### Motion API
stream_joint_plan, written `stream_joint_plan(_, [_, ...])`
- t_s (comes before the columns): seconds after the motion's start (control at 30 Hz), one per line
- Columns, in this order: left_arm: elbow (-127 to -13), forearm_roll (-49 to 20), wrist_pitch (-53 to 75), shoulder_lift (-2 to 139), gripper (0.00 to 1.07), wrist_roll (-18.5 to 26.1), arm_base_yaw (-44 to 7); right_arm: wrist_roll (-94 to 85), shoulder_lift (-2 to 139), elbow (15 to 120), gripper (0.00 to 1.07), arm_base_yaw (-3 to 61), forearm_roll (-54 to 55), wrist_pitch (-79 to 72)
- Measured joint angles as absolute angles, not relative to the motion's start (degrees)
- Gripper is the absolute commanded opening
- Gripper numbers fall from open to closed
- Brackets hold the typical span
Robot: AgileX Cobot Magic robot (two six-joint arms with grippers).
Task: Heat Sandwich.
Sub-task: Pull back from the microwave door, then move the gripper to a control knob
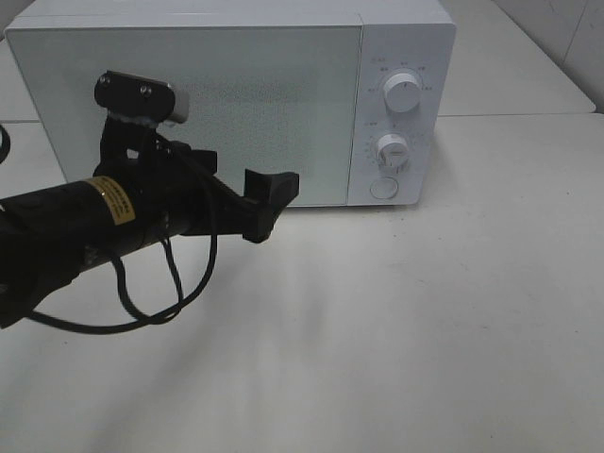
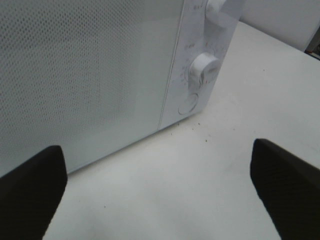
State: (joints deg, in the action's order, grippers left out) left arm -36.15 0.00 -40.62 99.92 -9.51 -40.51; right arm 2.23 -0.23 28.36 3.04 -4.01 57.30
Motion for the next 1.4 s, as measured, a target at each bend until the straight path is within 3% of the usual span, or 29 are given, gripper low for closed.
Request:
stream_joint_plan(0.17, [-34.4, 2.5, -37.1, 98.1, 0.98, -9.9, -40.5, 2.2, -0.2, 28.4, 0.74, 3.0, -4.0, 57.3])
stream_joint_plan(0.37, [-35.2, 3.7, -22.9, 93.0, 0.98, -10.0, -40.5, 2.2, -0.2, 28.4, 0.74, 3.0, -4.0, 57.3])
stream_joint_plan(0.57, [-40.7, 4.0, 3.8, 88.4, 0.98, -10.0, -40.5, 2.2, -0.2, 28.4, 0.74, 3.0, -4.0, 57.3])
stream_joint_plan(0.8, [-43.9, 4.7, 25.3, 84.8, 0.98, -10.0, -40.5, 2.2, -0.2, 28.4, 0.74, 3.0, -4.0, 57.3])
stream_joint_plan(1.07, [-44.1, 4.7, 38.7, 80.8, 0.98, -10.6, -40.5, 2.2, -0.2, 28.4, 0.74, 3.0, -4.0, 57.3])
stream_joint_plan(1.17, [-44.1, 4.1, 40.6, 79.9, 0.98, -10.9, -39.2, 2.2, -0.2, 28.4, 0.74, 3.0, -4.0, 57.3])
stream_joint_plan(1.3, [-44.1, 0.7, 45.4, 76.5, 0.98, -8.4, -29.5, 2.2, -0.2, 28.4, 0.74, 3.0, -4.0, 57.3])
stream_joint_plan(1.4, [-44.1, -0.8, 47.2, 74.8, 0.98, -5.8, -25.3, 2.2, -0.2, 28.4, 0.74, 3.0, -4.0, 57.3])
